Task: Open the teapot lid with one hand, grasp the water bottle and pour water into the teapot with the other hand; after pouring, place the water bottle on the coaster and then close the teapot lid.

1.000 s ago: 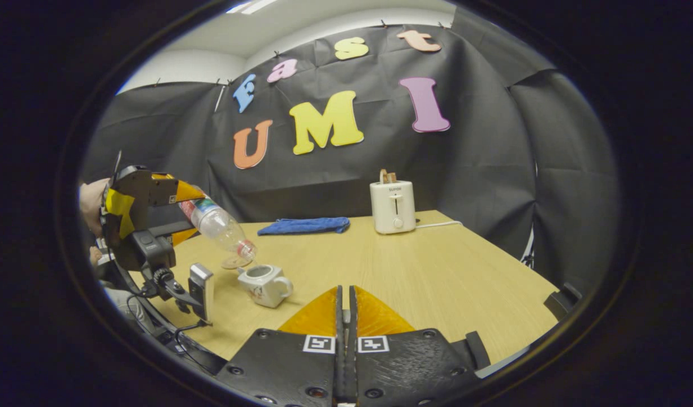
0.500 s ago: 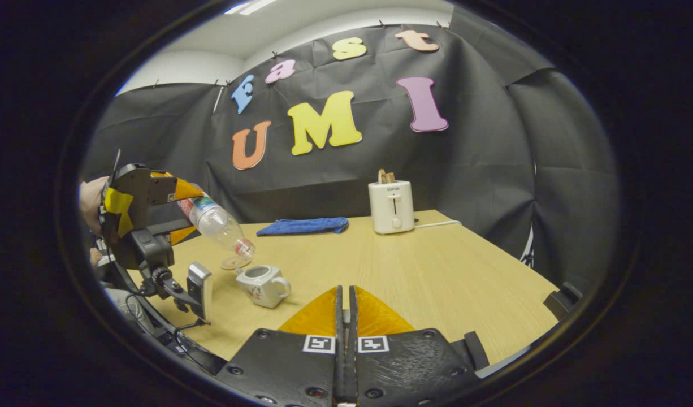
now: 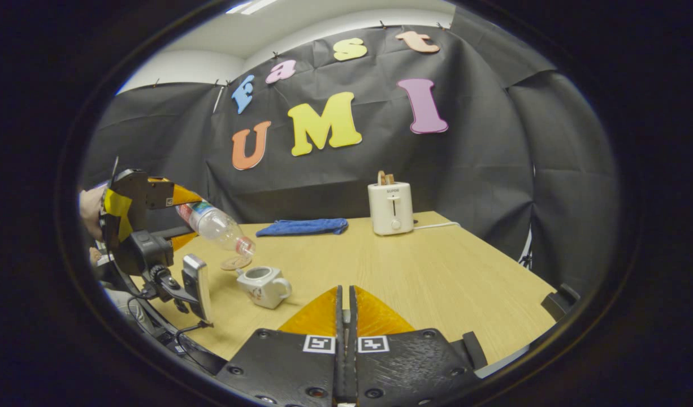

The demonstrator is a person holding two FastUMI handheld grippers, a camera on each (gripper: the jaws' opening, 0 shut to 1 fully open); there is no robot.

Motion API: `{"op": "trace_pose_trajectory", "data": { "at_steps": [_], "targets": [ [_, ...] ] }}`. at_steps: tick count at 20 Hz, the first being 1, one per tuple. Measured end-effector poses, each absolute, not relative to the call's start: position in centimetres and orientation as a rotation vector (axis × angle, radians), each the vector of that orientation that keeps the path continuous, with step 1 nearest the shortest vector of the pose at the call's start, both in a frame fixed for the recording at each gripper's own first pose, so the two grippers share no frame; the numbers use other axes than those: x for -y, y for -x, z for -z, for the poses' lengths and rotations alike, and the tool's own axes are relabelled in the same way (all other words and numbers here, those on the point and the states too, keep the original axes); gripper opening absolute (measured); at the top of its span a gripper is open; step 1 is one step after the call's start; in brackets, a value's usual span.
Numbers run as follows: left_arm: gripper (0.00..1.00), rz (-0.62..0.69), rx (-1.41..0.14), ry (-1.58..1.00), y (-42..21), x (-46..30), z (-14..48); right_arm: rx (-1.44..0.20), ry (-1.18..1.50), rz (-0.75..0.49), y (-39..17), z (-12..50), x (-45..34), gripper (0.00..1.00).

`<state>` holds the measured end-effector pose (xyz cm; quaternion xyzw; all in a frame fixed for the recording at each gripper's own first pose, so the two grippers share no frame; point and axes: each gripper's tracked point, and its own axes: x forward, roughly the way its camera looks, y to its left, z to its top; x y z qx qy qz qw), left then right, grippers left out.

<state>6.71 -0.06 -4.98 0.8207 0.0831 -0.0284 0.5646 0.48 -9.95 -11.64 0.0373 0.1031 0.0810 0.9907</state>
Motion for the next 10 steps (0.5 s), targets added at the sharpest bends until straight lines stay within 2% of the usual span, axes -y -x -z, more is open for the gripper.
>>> {"op": "trace_pose_trajectory", "data": {
  "at_steps": [5,10],
  "targets": [
    [0.71,0.089,-0.21,-1.686,-5.8,-0.7,7.2,-0.203,-0.062,-0.16,-0.4,11.0,9.4,0.0],
    [0.72,0.092,-0.214,-1.315,-4.9,-0.9,8.6,-0.194,-0.032,-0.172,-0.4,10.1,8.0,0.0]
  ]
}}
